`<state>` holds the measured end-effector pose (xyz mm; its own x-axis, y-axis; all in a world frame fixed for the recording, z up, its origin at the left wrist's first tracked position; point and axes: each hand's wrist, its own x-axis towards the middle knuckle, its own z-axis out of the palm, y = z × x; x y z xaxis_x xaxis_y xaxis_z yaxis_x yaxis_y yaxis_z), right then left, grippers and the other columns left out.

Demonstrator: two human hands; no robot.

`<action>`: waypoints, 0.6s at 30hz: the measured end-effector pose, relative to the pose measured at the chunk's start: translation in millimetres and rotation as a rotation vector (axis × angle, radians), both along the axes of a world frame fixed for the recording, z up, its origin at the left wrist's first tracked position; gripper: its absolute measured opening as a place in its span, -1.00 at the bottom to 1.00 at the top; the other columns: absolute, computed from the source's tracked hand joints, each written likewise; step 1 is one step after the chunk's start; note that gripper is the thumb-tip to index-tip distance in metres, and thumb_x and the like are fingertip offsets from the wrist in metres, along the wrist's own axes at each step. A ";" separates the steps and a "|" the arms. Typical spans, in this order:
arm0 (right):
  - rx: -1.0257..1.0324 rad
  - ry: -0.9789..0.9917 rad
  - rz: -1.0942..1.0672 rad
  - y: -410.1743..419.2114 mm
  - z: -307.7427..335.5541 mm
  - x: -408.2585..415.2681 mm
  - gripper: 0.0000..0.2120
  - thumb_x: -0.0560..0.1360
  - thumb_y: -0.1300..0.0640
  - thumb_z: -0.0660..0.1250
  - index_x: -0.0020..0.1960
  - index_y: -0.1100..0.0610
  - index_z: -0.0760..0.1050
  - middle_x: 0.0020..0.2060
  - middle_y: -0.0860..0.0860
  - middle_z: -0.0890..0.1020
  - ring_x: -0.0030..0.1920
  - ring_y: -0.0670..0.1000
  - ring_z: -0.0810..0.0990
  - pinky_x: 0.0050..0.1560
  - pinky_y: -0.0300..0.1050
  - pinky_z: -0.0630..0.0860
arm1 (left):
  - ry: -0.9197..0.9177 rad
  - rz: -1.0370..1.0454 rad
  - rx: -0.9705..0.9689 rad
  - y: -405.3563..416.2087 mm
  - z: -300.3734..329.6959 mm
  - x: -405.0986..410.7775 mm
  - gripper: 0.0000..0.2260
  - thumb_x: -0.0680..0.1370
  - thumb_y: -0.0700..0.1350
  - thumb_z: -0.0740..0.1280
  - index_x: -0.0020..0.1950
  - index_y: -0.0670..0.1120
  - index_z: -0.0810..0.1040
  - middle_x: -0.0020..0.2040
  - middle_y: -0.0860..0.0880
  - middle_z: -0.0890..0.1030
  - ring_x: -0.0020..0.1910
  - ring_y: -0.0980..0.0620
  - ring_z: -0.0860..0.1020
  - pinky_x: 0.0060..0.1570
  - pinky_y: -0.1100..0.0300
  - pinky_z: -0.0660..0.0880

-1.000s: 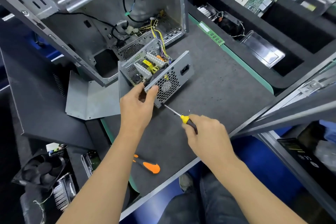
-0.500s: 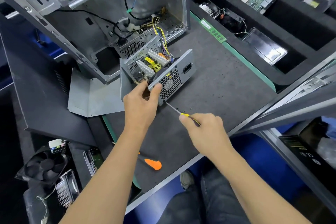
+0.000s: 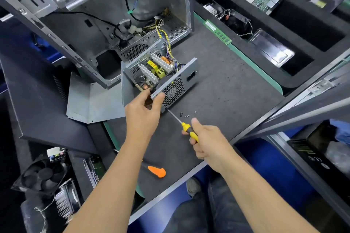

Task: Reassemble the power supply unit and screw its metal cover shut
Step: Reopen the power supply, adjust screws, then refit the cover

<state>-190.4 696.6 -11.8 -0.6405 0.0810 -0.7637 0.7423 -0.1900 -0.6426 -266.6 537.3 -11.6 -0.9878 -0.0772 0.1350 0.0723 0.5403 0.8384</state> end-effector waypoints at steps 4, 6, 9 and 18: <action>0.431 0.380 0.183 -1.7 -10.2 14.6 -0.78 0.44 -0.05 0.50 0.00 -0.05 0.52 -0.16 -0.10 0.58 -0.27 -0.12 0.55 -0.24 -0.17 0.48 | -0.007 0.009 0.027 0.7 0.9 -2.0 -0.92 0.56 0.05 0.39 -0.10 0.09 0.59 -0.38 0.27 0.52 -0.40 0.23 0.43 -0.32 0.45 0.31; 0.946 0.650 0.228 -6.6 -14.1 19.2 -0.87 0.51 0.02 0.45 -0.06 0.06 0.56 -0.20 -0.03 0.55 -0.27 0.02 0.55 -0.26 -0.04 0.50 | -0.013 0.010 0.031 1.3 0.6 -1.0 -0.92 0.57 0.02 0.40 -0.10 0.07 0.59 -0.38 0.29 0.51 -0.40 0.24 0.43 -0.32 0.47 0.30; 0.832 0.517 0.241 -10.1 -13.4 11.0 -0.60 0.63 -0.04 0.23 -0.31 0.12 0.52 -0.47 -0.01 0.49 -0.38 0.08 0.44 -0.36 -0.10 0.35 | -0.024 0.016 0.021 0.0 -3.4 0.7 -0.87 0.58 0.01 0.40 -0.13 0.01 0.56 -0.41 0.24 0.49 -0.40 0.22 0.40 -0.32 0.44 0.30; 0.996 0.621 0.258 -8.6 -9.6 16.0 -0.81 0.46 0.01 0.50 -0.05 0.03 0.53 -0.18 -0.05 0.49 -0.28 -0.05 0.53 -0.29 -0.11 0.45 | -0.019 0.032 0.036 -1.8 1.1 0.1 -0.79 0.57 0.04 0.38 -0.15 -0.09 0.58 -0.41 0.13 0.43 -0.40 0.15 0.34 -0.36 0.37 0.29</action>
